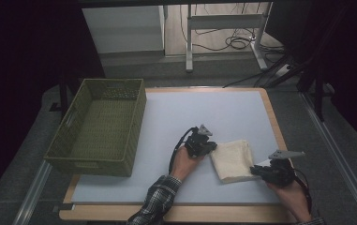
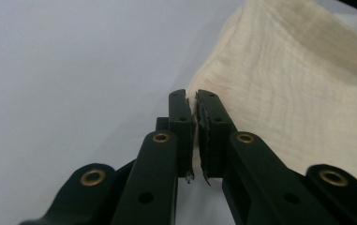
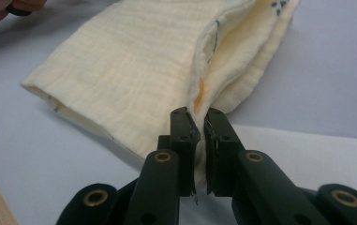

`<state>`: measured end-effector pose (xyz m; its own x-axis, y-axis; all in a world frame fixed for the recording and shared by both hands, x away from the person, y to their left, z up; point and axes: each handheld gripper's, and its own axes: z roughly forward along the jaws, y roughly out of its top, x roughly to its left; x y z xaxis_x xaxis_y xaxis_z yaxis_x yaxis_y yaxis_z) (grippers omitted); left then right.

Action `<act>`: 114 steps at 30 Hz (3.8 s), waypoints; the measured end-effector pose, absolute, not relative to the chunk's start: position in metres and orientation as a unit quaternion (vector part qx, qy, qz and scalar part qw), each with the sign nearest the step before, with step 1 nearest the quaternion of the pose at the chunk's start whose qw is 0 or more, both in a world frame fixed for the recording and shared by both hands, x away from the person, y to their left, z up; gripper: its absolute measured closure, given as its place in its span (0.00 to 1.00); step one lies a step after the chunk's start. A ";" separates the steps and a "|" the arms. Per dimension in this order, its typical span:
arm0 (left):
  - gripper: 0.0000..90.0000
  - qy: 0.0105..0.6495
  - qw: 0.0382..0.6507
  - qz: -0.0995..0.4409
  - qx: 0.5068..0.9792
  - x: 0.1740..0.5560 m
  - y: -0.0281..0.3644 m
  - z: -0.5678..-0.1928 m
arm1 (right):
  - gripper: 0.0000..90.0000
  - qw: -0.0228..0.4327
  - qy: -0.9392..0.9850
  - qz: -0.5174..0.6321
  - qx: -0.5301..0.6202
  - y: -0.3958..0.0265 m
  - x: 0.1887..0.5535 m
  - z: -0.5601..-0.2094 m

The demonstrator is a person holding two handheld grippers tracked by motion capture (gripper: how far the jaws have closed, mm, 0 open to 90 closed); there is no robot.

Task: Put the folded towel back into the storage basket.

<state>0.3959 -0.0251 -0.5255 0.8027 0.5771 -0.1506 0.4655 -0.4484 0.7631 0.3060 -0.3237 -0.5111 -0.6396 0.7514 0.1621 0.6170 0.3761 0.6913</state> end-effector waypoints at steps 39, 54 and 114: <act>0.95 0.325 0.411 0.142 0.840 0.393 0.047 -0.462 | 0.92 0.097 0.838 0.422 0.332 -0.247 0.320 -0.466; 0.95 0.340 0.383 0.167 0.843 0.395 0.081 -0.432 | 0.92 0.104 0.847 0.424 0.304 -0.205 0.336 -0.451; 0.95 0.415 0.317 0.285 0.804 0.386 0.239 -0.348 | 0.92 0.078 0.845 0.475 0.233 -0.034 0.379 -0.395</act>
<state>0.3857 0.2394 -0.3481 0.4932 0.8477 0.1953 0.4853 -0.4545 0.7469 0.3788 -0.0342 -0.3945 -0.8795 0.4676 0.0883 0.3184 0.4404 0.8394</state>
